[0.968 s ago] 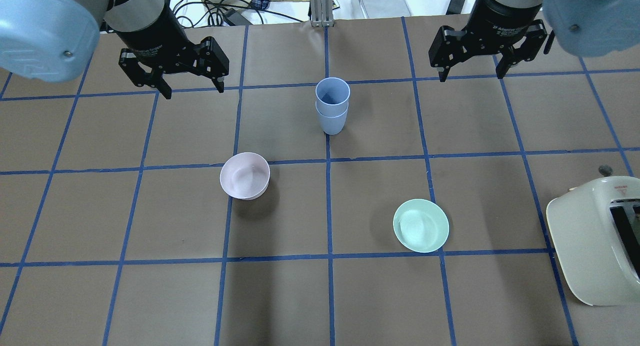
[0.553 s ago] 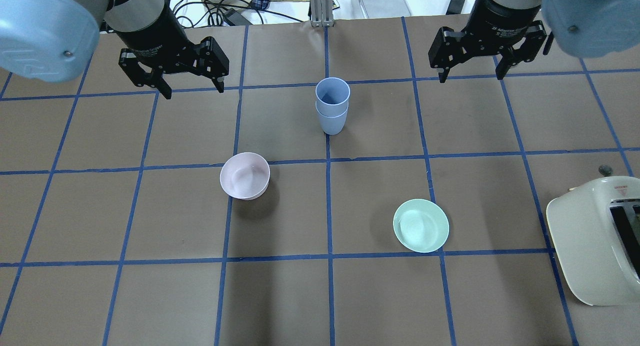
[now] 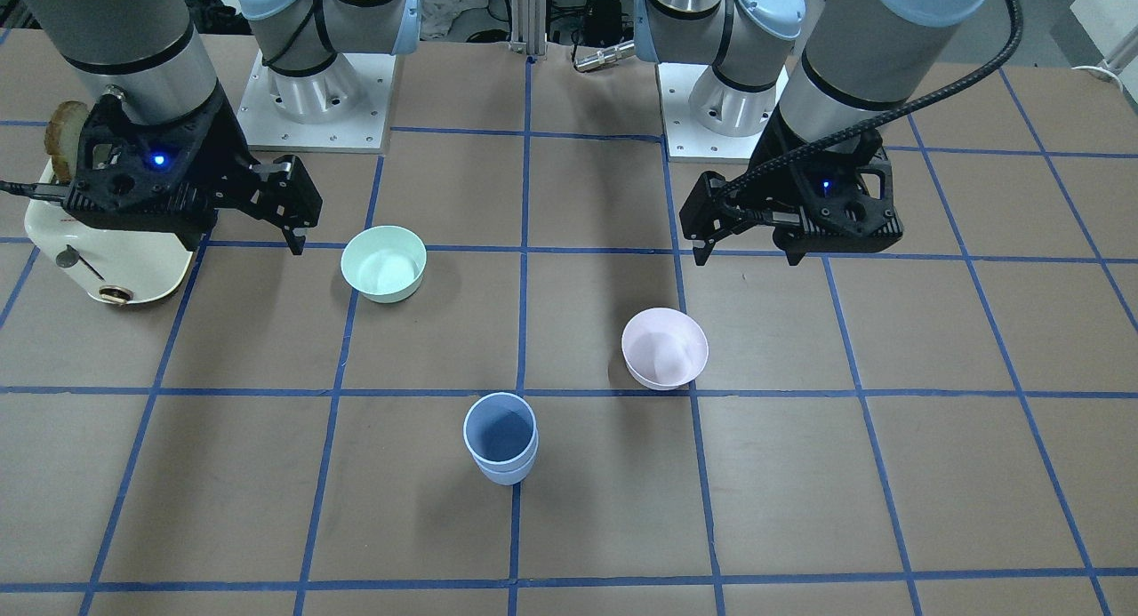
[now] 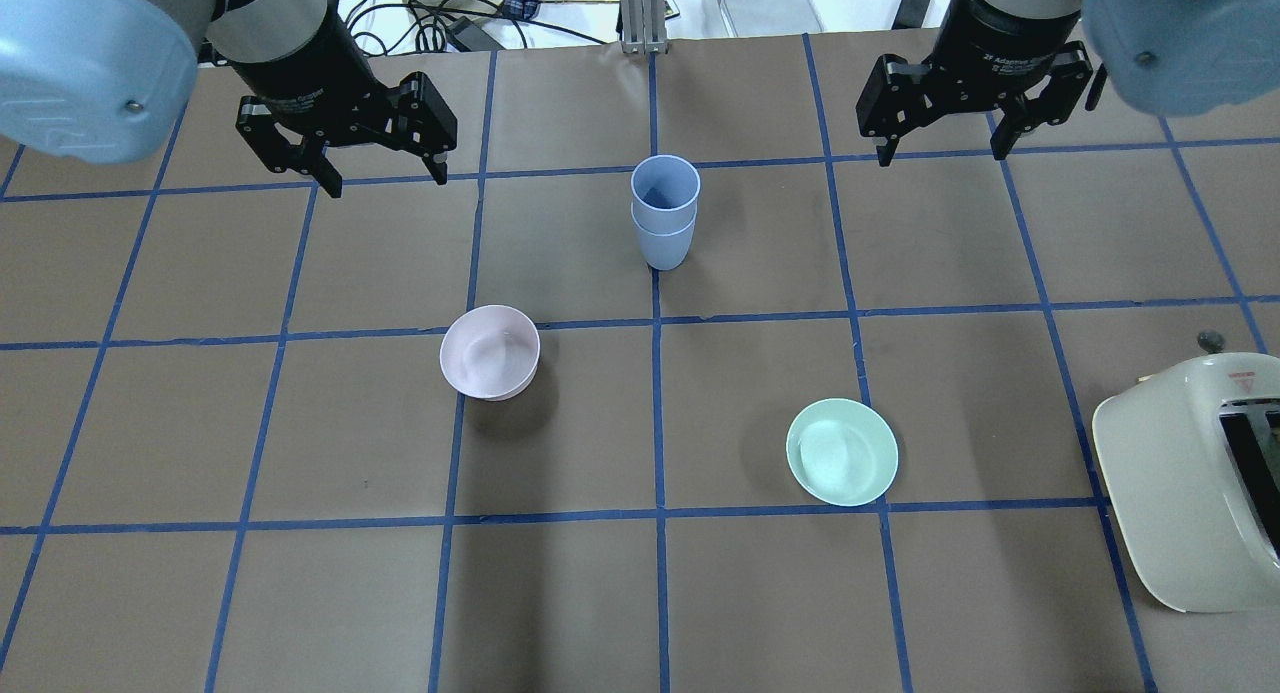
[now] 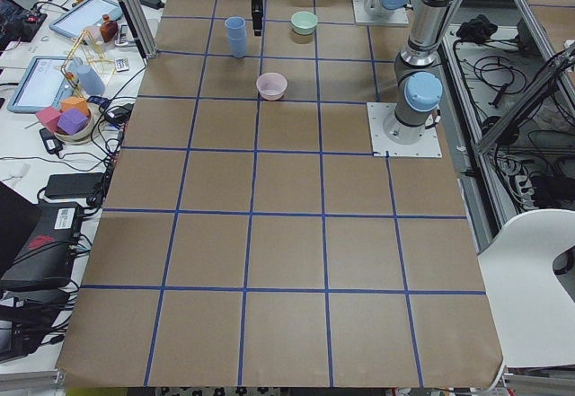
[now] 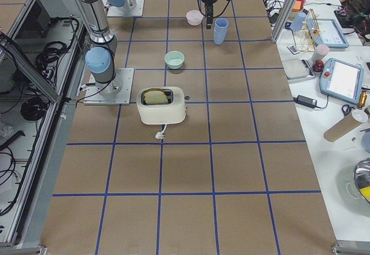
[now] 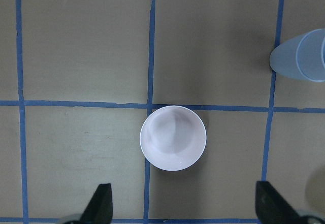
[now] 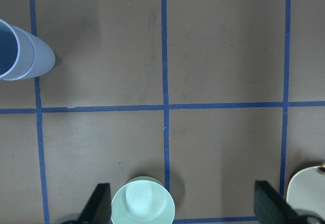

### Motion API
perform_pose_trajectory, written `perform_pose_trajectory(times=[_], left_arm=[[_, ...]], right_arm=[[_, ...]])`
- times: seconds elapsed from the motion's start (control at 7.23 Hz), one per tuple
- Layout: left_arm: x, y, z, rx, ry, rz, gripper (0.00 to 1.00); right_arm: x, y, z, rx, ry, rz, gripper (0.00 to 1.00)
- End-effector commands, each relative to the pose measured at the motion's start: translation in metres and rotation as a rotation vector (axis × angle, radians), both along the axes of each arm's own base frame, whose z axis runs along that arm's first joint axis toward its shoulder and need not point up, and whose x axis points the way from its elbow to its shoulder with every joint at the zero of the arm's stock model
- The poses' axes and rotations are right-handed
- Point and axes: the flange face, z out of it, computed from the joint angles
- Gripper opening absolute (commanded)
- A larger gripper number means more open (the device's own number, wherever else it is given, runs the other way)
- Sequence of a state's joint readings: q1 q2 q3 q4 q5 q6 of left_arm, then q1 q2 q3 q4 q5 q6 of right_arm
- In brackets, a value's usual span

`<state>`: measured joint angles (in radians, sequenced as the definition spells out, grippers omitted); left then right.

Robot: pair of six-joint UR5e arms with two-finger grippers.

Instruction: Stack blue cups with both arms

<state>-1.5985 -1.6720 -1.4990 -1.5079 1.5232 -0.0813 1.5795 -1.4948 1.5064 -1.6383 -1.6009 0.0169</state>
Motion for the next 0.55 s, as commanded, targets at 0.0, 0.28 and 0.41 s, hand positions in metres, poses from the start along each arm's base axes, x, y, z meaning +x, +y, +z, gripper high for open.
perform_pose_trajectory(times=[0.0, 0.28, 0.41], left_arm=[[0.0001, 0.0001, 0.0, 0.001, 0.0, 0.0, 1.0], [0.0001, -0.0004, -0.0002, 0.003, 0.0, 0.002, 1.0], [0.0001, -0.0004, -0.0002, 0.003, 0.0, 0.002, 1.0]], right_arm=[[0.0002, -0.0002, -0.0004, 0.001, 0.001, 0.001, 1.0], [0.0005, -0.0016, -0.0034, 0.005, -0.002, 0.001, 1.0], [0.0004, -0.0021, -0.0042, 0.007, -0.001, 0.001, 1.0]])
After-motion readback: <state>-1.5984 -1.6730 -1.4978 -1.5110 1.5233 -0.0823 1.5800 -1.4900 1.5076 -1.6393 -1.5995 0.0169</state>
